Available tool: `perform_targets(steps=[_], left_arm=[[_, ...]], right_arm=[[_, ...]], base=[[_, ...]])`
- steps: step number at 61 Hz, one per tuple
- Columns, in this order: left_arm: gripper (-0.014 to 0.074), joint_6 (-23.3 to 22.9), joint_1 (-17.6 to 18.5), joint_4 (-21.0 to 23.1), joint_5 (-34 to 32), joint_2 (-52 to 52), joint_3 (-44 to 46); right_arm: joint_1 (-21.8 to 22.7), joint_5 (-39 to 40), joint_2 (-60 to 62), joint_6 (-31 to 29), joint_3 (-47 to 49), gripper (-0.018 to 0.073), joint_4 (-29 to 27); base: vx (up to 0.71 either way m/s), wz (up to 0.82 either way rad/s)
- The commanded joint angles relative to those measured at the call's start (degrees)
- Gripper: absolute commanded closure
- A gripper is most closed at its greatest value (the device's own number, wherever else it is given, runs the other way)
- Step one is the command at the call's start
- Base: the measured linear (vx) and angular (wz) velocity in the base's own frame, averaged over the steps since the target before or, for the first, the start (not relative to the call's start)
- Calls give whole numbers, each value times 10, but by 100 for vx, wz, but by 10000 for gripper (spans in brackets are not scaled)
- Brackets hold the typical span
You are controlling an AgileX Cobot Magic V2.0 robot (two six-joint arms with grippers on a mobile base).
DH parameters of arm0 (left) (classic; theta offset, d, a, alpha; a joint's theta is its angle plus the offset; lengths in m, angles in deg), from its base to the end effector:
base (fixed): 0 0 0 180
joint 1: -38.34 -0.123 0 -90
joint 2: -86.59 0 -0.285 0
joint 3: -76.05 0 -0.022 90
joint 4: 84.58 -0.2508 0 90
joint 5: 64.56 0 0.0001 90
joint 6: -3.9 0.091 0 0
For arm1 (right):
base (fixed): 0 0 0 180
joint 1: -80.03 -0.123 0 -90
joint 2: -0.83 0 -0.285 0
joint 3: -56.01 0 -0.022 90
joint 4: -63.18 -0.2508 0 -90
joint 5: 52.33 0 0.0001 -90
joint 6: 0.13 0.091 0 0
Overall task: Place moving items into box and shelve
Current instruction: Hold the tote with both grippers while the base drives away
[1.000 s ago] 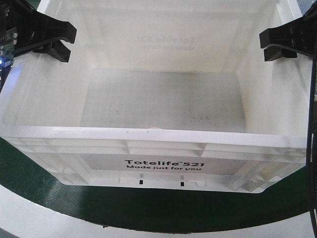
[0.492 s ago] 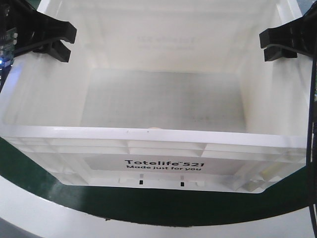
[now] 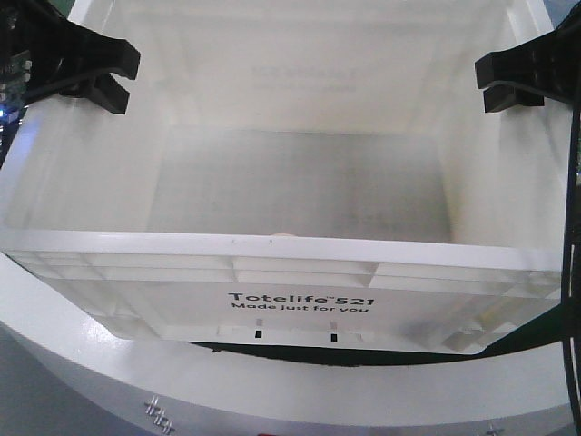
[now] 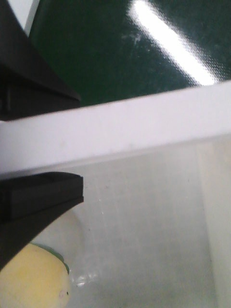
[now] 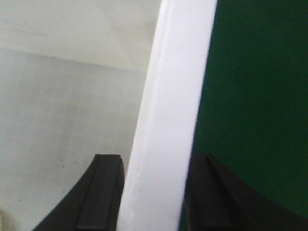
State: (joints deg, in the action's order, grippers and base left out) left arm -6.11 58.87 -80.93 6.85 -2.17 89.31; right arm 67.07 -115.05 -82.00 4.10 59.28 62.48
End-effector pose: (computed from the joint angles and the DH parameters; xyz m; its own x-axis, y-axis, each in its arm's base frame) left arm 0.2609 -0.1036 0.4159 -0.8432 0.1092 -0.5263 0.2217 0.9626 -0.1555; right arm 0.2558 0.0599 0.4008 -0.7867 -0.0996 -0.6092 -0.1688 0.9840 0.0571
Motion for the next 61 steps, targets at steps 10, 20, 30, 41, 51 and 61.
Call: perform_targets(steps=[10,20,30,41,51,61], left_arm=[[601,8,5,36,-57,31,29],[601,8,5,36,-57,31,29],[601,8,5,36,-57,31,29],[601,8,5,36,-57,31,29],[601,8,5,36,-56,31,29],[601,8,5,36,-57,31,29]], right_arm=[[0,62,20,9,25,565,4],[0,62,20,9,25,565,4],[0,62,20,9,25,565,4],[0,62,20,9,25,565,4],[0,62,20,9,25,565,4],[0,62,20,9,25,565,4]], base=[[-16,9],[-16,22],[-19,29],[-23,32],[-25,38],[-27,47]])
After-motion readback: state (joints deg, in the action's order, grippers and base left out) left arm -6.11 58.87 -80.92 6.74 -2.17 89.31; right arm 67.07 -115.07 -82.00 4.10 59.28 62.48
